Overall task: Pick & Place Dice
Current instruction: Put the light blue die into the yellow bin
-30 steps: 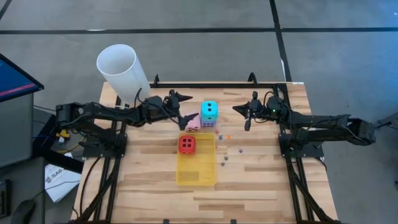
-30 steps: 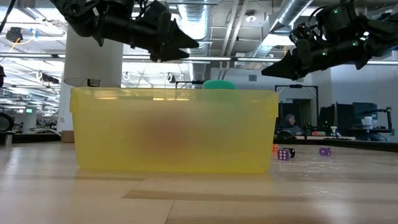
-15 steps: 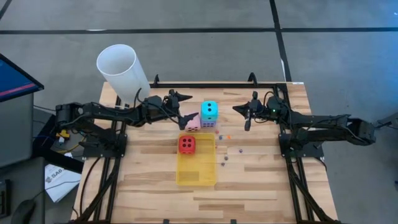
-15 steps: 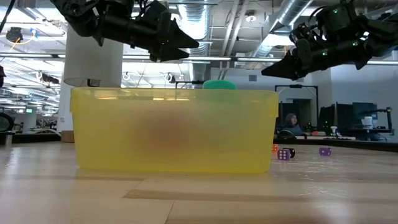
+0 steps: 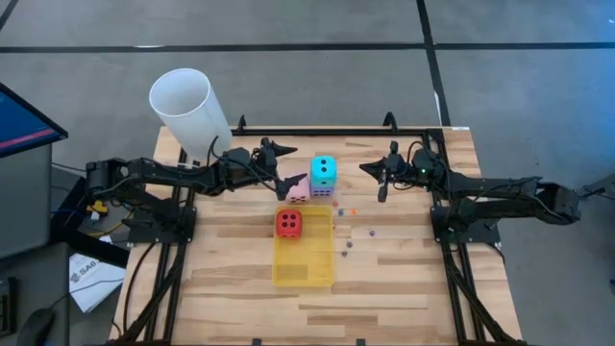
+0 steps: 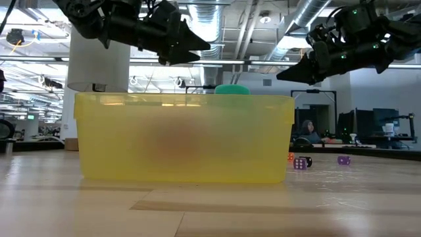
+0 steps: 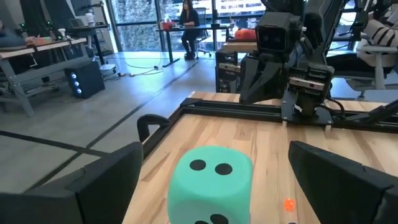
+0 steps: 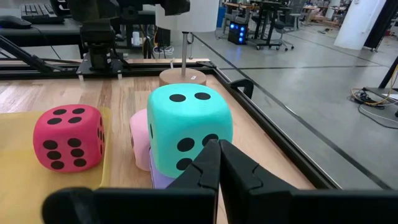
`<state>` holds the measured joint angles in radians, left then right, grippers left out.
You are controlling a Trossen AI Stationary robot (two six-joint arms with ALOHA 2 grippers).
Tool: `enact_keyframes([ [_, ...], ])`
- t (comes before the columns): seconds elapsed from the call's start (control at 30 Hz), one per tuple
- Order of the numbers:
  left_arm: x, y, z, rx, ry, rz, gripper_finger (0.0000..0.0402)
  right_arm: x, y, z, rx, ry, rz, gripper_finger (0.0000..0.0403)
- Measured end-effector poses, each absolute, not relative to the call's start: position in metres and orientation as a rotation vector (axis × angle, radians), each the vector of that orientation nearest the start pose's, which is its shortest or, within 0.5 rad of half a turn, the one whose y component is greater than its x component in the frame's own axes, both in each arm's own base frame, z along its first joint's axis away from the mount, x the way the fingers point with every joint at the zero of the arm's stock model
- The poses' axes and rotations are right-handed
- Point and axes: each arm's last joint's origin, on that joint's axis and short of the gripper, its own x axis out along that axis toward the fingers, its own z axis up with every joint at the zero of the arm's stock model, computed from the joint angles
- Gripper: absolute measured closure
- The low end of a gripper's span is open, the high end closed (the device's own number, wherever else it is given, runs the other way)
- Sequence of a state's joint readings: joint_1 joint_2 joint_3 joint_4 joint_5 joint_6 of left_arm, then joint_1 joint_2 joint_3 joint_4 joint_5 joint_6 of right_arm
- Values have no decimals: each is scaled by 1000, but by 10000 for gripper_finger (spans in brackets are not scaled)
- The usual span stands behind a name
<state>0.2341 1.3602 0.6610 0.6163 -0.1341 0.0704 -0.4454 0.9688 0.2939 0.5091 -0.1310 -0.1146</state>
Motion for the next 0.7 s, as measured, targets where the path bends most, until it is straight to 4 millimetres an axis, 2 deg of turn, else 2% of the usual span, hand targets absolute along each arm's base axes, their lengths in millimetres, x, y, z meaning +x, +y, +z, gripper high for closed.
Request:
enact_keyframes([
  [0.27,277,74,242,62,100,490,7,177,-80,199,-66,178,-304,403],
  [0.7,276,75,242,2,87,525,7,177,-80,199,-66,178,-304,403],
])
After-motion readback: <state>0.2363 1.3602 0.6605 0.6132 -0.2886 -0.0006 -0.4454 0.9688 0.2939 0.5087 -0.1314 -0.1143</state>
